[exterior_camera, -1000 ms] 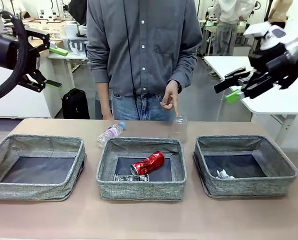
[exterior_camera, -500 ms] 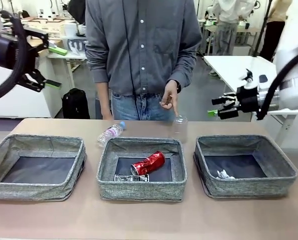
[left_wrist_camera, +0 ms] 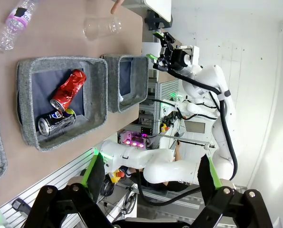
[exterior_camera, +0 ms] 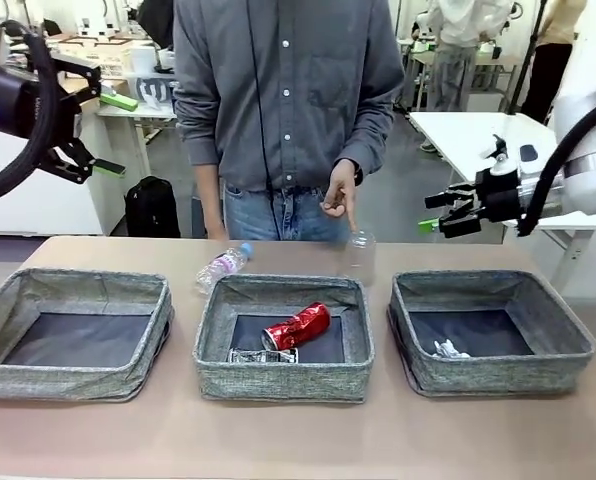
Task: Sort the waste into the appropriate baskets.
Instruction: Pick up the waste item pointed out by the person.
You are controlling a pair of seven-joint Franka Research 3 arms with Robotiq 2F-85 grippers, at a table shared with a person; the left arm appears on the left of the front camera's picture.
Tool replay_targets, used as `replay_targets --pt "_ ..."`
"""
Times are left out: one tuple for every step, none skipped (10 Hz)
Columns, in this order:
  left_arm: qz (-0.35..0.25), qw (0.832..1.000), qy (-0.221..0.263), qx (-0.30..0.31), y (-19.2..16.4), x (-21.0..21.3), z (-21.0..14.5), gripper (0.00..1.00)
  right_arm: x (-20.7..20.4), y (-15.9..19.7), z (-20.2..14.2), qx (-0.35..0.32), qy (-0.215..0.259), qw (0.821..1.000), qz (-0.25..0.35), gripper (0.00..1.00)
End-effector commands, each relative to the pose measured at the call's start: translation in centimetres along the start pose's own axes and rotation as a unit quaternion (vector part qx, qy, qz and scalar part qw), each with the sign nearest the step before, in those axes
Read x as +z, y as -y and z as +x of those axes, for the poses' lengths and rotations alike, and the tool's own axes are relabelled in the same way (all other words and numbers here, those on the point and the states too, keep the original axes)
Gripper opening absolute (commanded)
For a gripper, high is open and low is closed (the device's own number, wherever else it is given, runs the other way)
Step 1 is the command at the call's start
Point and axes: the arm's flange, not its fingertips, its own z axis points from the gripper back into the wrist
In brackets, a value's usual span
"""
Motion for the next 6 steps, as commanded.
replay_targets --pt "0.001 1.000 -0.005 -0.004 0.0 0.3 -0.2 1.00 -3.1 3.4 -2.0 0.033 0.011 0.999 0.005 1.00" --pt "0.001 1.000 -0.005 -0.004 0.0 0.3 -0.2 1.00 -4.3 4.0 -2.8 0.027 0.017 0.999 0.015 1.00" --pt "0.001 1.000 -0.005 -0.004 0.0 0.3 -0.2 1.00 -5.5 4.5 -3.7 0.030 0.020 0.999 0.022 1.00" --pt "0.001 1.000 -0.005 -0.004 0.0 0.3 -0.2 1.00 -6.9 5.0 -4.7 0.027 0.009 0.999 0.017 1.00" --pt "0.001 1.000 -0.005 -0.004 0.0 0.3 -0.2 1.00 -8.0 5.3 -5.4 0.032 0.006 0.999 0.019 1.00" --pt "0.001 1.000 -0.005 -0.004 0.0 0.3 -0.2 1.00 -8.9 5.4 -5.6 0.031 0.012 0.999 0.027 1.00"
